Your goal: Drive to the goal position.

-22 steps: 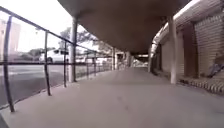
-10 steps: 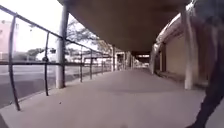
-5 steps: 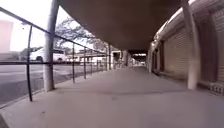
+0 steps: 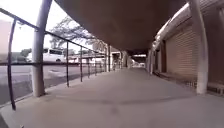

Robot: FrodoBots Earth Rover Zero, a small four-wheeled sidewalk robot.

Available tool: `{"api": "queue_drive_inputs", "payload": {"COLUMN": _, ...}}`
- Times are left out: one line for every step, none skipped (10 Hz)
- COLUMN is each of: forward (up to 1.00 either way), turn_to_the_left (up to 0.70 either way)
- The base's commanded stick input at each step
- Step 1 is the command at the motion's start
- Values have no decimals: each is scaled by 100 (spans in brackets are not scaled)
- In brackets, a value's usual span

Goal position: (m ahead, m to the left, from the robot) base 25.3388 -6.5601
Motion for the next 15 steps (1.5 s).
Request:
{"api": "queue_drive_inputs", "payload": {"forward": 70, "turn_to_the_left": 0}}
{"api": "queue_drive_inputs", "payload": {"forward": 70, "turn_to_the_left": 0}}
{"api": "queue_drive_inputs", "payload": {"forward": 70, "turn_to_the_left": 0}}
{"api": "queue_drive_inputs", "payload": {"forward": 70, "turn_to_the_left": 0}}
{"api": "queue_drive_inputs", "payload": {"forward": 70, "turn_to_the_left": 0}}
{"api": "queue_drive_inputs", "payload": {"forward": 70, "turn_to_the_left": 0}}
{"api": "queue_drive_inputs", "payload": {"forward": 70, "turn_to_the_left": 0}}
{"api": "queue_drive_inputs", "payload": {"forward": 70, "turn_to_the_left": 0}}
{"api": "queue_drive_inputs", "payload": {"forward": 70, "turn_to_the_left": 0}}
{"api": "queue_drive_inputs", "payload": {"forward": 70, "turn_to_the_left": 0}}
{"api": "queue_drive_inputs", "payload": {"forward": 70, "turn_to_the_left": 0}}
{"api": "queue_drive_inputs", "payload": {"forward": 70, "turn_to_the_left": 0}}
{"api": "queue_drive_inputs", "payload": {"forward": 70, "turn_to_the_left": 0}}
{"api": "queue_drive_inputs", "payload": {"forward": 70, "turn_to_the_left": 0}}
{"api": "queue_drive_inputs", "payload": {"forward": 70, "turn_to_the_left": 0}}
